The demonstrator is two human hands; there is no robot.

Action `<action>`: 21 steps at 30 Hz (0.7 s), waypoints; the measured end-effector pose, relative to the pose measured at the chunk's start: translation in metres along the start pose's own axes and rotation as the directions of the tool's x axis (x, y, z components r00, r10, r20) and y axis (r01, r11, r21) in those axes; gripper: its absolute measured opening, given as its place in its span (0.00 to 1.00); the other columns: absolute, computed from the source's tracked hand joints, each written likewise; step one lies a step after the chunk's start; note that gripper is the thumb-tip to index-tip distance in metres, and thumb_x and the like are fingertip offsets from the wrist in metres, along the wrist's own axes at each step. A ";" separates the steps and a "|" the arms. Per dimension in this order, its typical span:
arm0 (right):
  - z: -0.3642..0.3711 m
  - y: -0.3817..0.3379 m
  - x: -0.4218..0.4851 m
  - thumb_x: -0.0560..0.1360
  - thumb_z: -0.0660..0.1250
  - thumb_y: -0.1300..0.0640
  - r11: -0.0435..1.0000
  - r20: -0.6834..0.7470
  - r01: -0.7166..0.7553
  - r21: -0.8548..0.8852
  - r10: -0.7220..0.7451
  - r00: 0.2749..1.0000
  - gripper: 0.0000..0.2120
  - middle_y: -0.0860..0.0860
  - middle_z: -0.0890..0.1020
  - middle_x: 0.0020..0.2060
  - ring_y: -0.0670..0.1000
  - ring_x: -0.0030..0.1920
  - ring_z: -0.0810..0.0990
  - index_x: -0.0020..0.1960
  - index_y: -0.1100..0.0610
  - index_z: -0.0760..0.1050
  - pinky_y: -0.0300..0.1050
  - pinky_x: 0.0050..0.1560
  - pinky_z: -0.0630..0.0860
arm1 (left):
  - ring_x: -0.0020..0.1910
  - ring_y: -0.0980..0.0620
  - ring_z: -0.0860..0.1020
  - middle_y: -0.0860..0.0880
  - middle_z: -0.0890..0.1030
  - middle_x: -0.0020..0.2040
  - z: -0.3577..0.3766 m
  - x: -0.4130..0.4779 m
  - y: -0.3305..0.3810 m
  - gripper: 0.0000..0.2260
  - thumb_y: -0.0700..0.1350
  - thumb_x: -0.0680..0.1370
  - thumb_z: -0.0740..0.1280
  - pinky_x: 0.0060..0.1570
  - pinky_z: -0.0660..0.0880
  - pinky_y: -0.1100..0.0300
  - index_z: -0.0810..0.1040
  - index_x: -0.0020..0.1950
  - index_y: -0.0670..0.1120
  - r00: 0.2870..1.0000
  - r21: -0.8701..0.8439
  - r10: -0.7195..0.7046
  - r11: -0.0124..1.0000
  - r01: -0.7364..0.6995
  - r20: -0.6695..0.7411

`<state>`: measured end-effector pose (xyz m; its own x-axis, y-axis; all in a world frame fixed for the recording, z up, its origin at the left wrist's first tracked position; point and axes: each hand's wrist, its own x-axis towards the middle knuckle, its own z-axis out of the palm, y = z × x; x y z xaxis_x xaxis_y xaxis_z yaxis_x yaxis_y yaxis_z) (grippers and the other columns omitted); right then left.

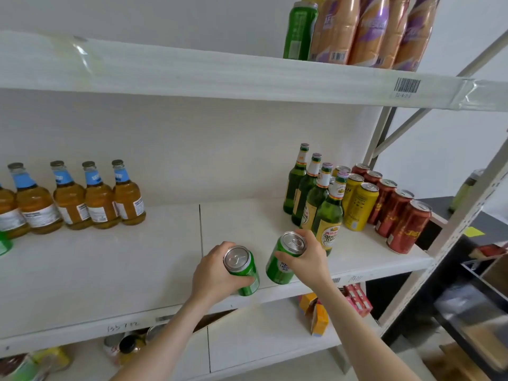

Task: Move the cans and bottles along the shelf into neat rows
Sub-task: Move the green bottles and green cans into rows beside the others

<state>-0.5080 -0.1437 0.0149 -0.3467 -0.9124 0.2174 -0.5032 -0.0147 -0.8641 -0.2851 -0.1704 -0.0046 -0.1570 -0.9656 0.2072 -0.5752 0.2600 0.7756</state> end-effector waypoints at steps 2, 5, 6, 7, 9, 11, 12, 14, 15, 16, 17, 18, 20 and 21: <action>-0.005 0.008 0.018 0.62 0.81 0.52 1.000 0.016 0.009 0.002 -0.009 1.000 0.27 0.41 0.80 0.46 0.40 0.46 0.79 0.55 0.47 0.71 0.33 0.40 0.74 | 0.48 0.60 0.77 0.63 0.79 0.48 0.010 0.013 0.007 0.30 0.61 0.52 0.77 0.46 0.77 0.57 0.73 0.52 0.63 1.000 0.018 -0.024 1.000 0.024 -0.008; -0.008 0.017 0.046 0.62 0.81 0.51 1.000 0.051 0.027 -0.012 -0.026 0.998 0.28 0.39 0.80 0.45 0.38 0.45 0.79 0.56 0.46 0.70 0.28 0.36 0.72 | 0.47 0.61 0.77 0.64 0.79 0.47 0.024 0.031 0.014 0.30 0.61 0.52 0.77 0.45 0.76 0.59 0.73 0.52 0.64 0.998 0.033 -0.050 0.998 0.051 -0.031; -0.008 0.019 0.055 0.62 0.81 0.51 0.999 0.065 0.034 -0.016 -0.033 0.997 0.28 0.39 0.79 0.45 0.38 0.45 0.79 0.56 0.46 0.70 0.28 0.36 0.72 | 0.47 0.61 0.77 0.64 0.79 0.47 0.027 0.037 0.016 0.30 0.60 0.52 0.77 0.44 0.76 0.60 0.73 0.52 0.63 0.997 0.033 -0.059 0.998 0.060 -0.045; -0.007 0.021 0.064 0.62 0.81 0.50 0.999 0.080 0.042 -0.017 -0.040 0.996 0.28 0.39 0.79 0.45 0.39 0.45 0.79 0.56 0.46 0.70 0.29 0.37 0.72 | 0.47 0.61 0.77 0.64 0.79 0.47 0.030 0.042 0.018 0.30 0.60 0.52 0.77 0.44 0.76 0.60 0.73 0.52 0.63 0.996 0.036 -0.066 0.997 0.068 -0.056; -0.005 0.027 0.081 0.62 0.81 0.50 0.998 0.110 0.059 -0.018 -0.057 0.992 0.28 0.38 0.78 0.45 0.39 0.45 0.78 0.56 0.45 0.69 0.30 0.38 0.72 | 0.47 0.60 0.77 0.63 0.79 0.47 0.036 0.052 0.021 0.30 0.60 0.52 0.78 0.44 0.76 0.60 0.73 0.52 0.63 0.993 0.051 -0.089 0.994 0.093 -0.081; -0.002 0.030 0.098 0.62 0.81 0.49 0.997 0.130 0.076 -0.012 -0.074 0.989 0.29 0.37 0.78 0.45 0.39 0.45 0.78 0.56 0.45 0.69 0.30 0.39 0.72 | 0.47 0.58 0.77 0.63 0.79 0.48 0.041 0.063 0.024 0.30 0.60 0.52 0.77 0.45 0.76 0.58 0.74 0.53 0.62 0.988 0.066 -0.110 0.991 0.118 -0.111; 0.001 0.032 0.106 0.62 0.81 0.49 0.997 0.138 0.082 -0.006 -0.080 0.987 0.28 0.37 0.78 0.45 0.39 0.45 0.78 0.56 0.45 0.69 0.30 0.39 0.72 | 0.48 0.57 0.78 0.62 0.79 0.48 0.043 0.068 0.025 0.30 0.60 0.52 0.77 0.45 0.76 0.58 0.74 0.53 0.61 0.986 0.072 -0.117 0.989 0.127 -0.119; 0.007 0.034 0.121 0.62 0.81 0.49 0.997 0.152 0.082 0.006 -0.082 0.985 0.28 0.38 0.78 0.45 0.39 0.46 0.78 0.55 0.44 0.69 0.32 0.41 0.74 | 0.47 0.57 0.78 0.62 0.79 0.48 0.045 0.080 0.025 0.30 0.59 0.52 0.77 0.46 0.77 0.57 0.74 0.52 0.61 0.984 0.084 -0.121 0.988 0.132 -0.131; 0.011 0.035 0.129 0.61 0.81 0.49 0.997 0.158 0.077 0.011 -0.078 0.984 0.29 0.38 0.78 0.45 0.40 0.46 0.78 0.55 0.44 0.69 0.34 0.42 0.75 | 0.47 0.57 0.78 0.61 0.79 0.47 0.046 0.086 0.024 0.30 0.59 0.52 0.76 0.46 0.77 0.57 0.74 0.52 0.60 0.983 0.090 -0.123 0.987 0.136 -0.134; 0.015 0.036 0.136 0.61 0.81 0.49 0.997 0.165 0.071 0.015 -0.073 0.984 0.29 0.39 0.79 0.45 0.41 0.46 0.79 0.55 0.44 0.69 0.36 0.43 0.76 | 0.47 0.57 0.78 0.61 0.79 0.47 0.046 0.092 0.024 0.29 0.59 0.52 0.76 0.46 0.77 0.57 0.74 0.52 0.60 0.983 0.094 -0.125 0.986 0.138 -0.135; 0.019 0.037 0.144 0.61 0.81 0.49 0.998 0.167 0.066 0.021 -0.068 0.984 0.29 0.40 0.79 0.46 0.42 0.47 0.79 0.56 0.44 0.69 0.37 0.43 0.76 | 0.47 0.57 0.78 0.61 0.79 0.47 0.046 0.099 0.023 0.29 0.59 0.52 0.76 0.45 0.77 0.57 0.74 0.51 0.60 0.983 0.099 -0.125 0.985 0.139 -0.137; 0.024 0.038 0.151 0.61 0.81 0.49 0.998 0.166 0.060 0.027 -0.064 0.984 0.30 0.40 0.79 0.46 0.43 0.47 0.79 0.56 0.44 0.68 0.37 0.43 0.76 | 0.46 0.58 0.78 0.61 0.79 0.46 0.047 0.107 0.022 0.29 0.59 0.52 0.76 0.45 0.77 0.57 0.74 0.51 0.61 0.983 0.103 -0.123 0.985 0.138 -0.138; 0.034 0.041 0.164 0.61 0.81 0.49 0.998 0.152 0.045 0.035 -0.049 0.987 0.30 0.42 0.79 0.47 0.44 0.48 0.79 0.57 0.44 0.69 0.35 0.41 0.74 | 0.45 0.59 0.77 0.63 0.78 0.46 0.046 0.121 0.018 0.29 0.60 0.52 0.76 0.44 0.77 0.59 0.72 0.51 0.62 0.983 0.118 -0.123 0.983 0.140 -0.138; 0.038 0.042 0.171 0.61 0.81 0.49 0.999 0.141 0.037 0.039 -0.042 0.989 0.30 0.43 0.79 0.48 0.46 0.48 0.79 0.57 0.45 0.69 0.36 0.42 0.75 | 0.45 0.60 0.77 0.63 0.78 0.45 0.046 0.129 0.016 0.29 0.60 0.52 0.75 0.43 0.76 0.60 0.72 0.51 0.62 0.983 0.128 -0.122 0.982 0.139 -0.137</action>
<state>-0.5579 -0.3161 -0.0013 -0.2099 -0.9596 0.1874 -0.4842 -0.0645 -0.8726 -0.3517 -0.2905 0.0075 0.0255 -0.9813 0.1909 -0.6891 0.1211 0.7145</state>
